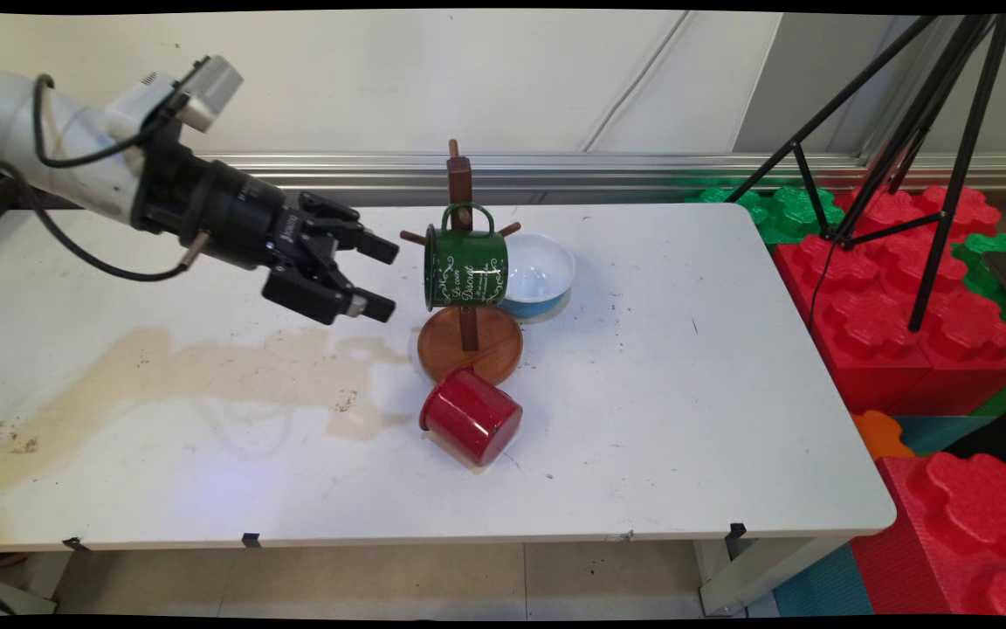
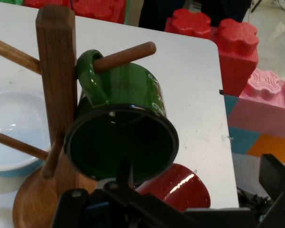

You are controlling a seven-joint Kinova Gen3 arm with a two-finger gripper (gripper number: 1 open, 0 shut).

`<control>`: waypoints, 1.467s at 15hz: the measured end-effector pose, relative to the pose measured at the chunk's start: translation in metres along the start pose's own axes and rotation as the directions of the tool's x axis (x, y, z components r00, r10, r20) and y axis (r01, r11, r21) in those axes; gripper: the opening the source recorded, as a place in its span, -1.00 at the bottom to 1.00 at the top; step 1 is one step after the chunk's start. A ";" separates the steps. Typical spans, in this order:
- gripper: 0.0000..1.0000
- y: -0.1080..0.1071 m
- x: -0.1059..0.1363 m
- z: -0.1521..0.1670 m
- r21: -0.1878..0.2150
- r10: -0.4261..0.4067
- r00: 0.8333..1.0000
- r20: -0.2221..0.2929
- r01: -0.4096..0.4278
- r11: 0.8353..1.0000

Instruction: Pick up the green mug from the rack

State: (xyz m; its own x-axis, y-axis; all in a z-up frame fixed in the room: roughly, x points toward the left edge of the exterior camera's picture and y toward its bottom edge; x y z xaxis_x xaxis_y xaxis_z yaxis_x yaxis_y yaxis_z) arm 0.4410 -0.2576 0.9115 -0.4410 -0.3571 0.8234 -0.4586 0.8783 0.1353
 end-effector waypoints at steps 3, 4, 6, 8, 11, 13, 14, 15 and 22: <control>1.00 0.000 -0.002 0.012 0.006 -0.016 1.000 -0.014 0.016 1.000; 1.00 0.001 -0.003 0.017 0.009 -0.023 1.000 -0.021 0.023 1.000; 1.00 0.001 -0.004 0.024 0.015 -0.035 0.999 -0.033 0.035 0.999; 1.00 0.002 -0.005 0.030 0.020 -0.046 0.998 -0.045 0.047 0.999; 1.00 0.003 -0.006 0.038 0.027 -0.061 0.996 -0.061 0.062 0.998; 1.00 0.004 -0.007 0.043 0.030 -0.069 0.995 -0.070 0.071 0.997; 1.00 0.005 -0.007 0.044 0.031 -0.072 0.995 -0.074 0.074 0.997; 1.00 0.005 -0.007 0.046 0.032 -0.075 0.994 -0.079 0.078 0.996; -1.00 0.005 -0.009 0.053 0.048 -0.078 0.992 -0.095 0.083 0.995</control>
State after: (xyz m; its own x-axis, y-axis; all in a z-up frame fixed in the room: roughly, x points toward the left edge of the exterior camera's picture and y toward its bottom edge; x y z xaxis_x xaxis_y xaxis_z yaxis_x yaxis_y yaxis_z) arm 0.4021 -0.2666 0.8756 -0.3287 -0.3931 0.8587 -0.5298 0.8295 0.1769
